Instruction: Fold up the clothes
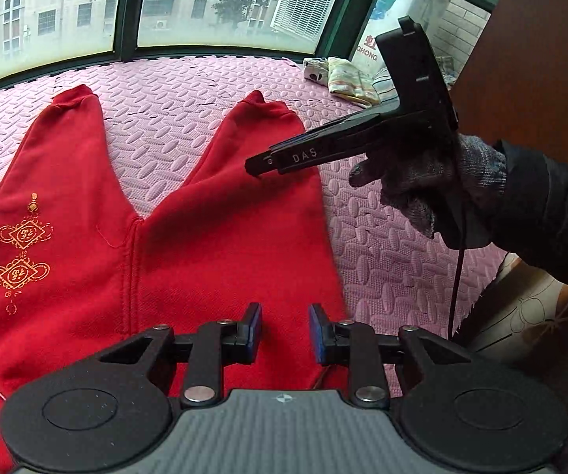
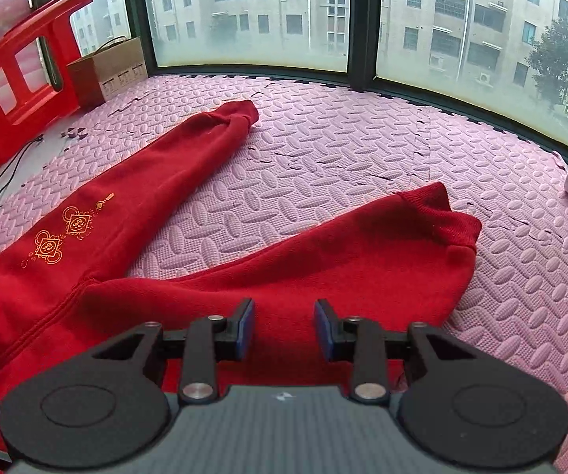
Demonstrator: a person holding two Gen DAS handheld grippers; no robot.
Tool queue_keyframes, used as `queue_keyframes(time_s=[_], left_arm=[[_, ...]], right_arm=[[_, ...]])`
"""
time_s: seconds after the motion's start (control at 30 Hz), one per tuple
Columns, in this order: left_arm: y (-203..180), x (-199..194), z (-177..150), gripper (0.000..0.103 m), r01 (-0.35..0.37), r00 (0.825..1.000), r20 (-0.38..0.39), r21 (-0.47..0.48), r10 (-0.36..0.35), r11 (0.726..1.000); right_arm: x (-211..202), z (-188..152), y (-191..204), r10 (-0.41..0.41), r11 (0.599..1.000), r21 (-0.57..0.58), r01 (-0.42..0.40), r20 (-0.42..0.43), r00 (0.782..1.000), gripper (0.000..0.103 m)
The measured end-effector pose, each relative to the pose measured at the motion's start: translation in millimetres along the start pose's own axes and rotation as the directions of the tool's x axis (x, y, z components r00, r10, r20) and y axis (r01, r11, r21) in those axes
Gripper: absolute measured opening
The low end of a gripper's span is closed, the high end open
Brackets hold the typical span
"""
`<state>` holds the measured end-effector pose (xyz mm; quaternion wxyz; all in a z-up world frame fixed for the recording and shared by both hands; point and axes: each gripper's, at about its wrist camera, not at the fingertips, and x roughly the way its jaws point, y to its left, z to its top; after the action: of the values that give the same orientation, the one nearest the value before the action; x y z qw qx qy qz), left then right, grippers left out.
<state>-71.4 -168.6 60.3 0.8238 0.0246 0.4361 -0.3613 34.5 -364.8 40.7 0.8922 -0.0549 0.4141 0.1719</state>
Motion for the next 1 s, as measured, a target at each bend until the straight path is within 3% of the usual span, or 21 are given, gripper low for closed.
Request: queue_keyframes(time_s=[0.27, 0.53, 0.67, 1.0], left_arm=[[-9, 26, 8, 0.028, 0.064, 0.997, -0.042, 0.063, -0.061, 0.996], [-8, 35, 2, 0.028, 0.092, 0.993, -0.083, 0.072, -0.086, 0.993], [-6, 34, 3, 0.028, 0.099, 0.992, -0.086, 0.066, -0.094, 0.993], [-5, 37, 2, 0.028, 0.101, 0.991, -0.093, 0.075, -0.094, 0.992]], right_arm=[[15, -6, 18, 0.034, 0.998, -0.053, -0.036, -0.045, 0.998, 0.033], [43, 19, 21, 0.074, 0.996, -0.039, -0.074, 0.006, 0.997, 0.034], [34, 24, 13, 0.102, 0.995, 0.000, -0.102, 0.029, 0.994, 0.033], [57, 33, 7, 0.044, 0.999, -0.033, -0.043, 0.020, 0.999, 0.027]])
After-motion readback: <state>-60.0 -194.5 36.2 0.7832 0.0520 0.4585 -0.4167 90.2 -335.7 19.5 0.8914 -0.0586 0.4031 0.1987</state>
